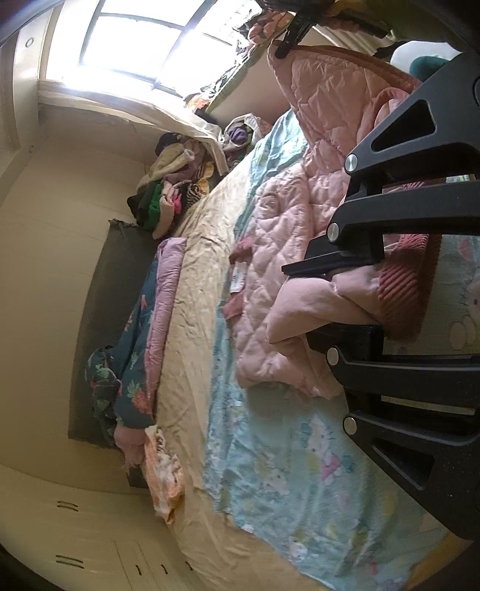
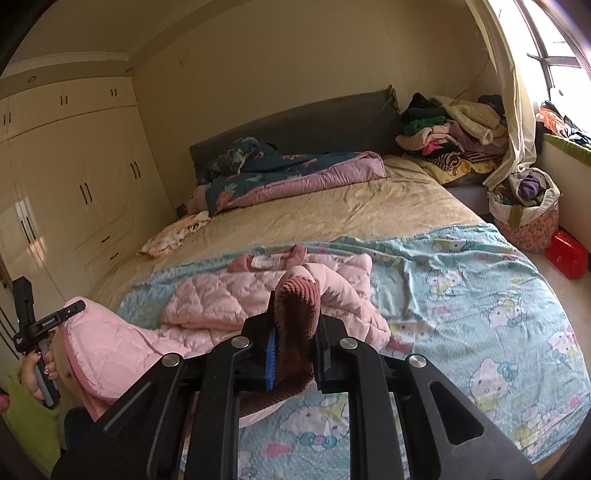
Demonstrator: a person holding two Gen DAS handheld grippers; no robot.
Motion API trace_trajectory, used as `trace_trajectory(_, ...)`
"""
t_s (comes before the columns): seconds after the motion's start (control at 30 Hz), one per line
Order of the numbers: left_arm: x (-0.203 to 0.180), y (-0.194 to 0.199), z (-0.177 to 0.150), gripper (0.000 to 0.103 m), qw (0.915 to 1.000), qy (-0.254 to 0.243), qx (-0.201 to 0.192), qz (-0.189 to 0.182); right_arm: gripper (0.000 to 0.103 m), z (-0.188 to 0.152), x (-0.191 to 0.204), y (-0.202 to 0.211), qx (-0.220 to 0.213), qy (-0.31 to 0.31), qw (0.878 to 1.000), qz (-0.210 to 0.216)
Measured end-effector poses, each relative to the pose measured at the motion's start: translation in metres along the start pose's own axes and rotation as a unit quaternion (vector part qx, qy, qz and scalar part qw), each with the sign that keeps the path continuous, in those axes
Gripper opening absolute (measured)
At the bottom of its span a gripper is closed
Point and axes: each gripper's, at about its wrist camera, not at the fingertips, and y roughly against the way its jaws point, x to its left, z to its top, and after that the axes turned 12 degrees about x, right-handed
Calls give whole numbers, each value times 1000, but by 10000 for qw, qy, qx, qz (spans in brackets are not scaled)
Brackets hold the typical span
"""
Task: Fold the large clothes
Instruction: 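Lift the hem with both grippers and carry it toward the collar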
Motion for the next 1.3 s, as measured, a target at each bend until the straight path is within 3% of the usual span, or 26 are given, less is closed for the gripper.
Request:
trace_trajectory(0.37, 7, 6, 47, 13, 9995, 144, -246, -115, 14, 40, -1, -1, -240, -139, 9995, -131)
trace_trajectory(0.67, 14, -4, 78, 13, 9990, 281, -355, 7, 14, 76, -2, -15, -471, -242, 9983, -230)
trace_trajectory(1.3, 24, -81, 104, 14, 9974, 110, -119, 700, 14, 122, -31, -105, -54, -581, 9966, -573)
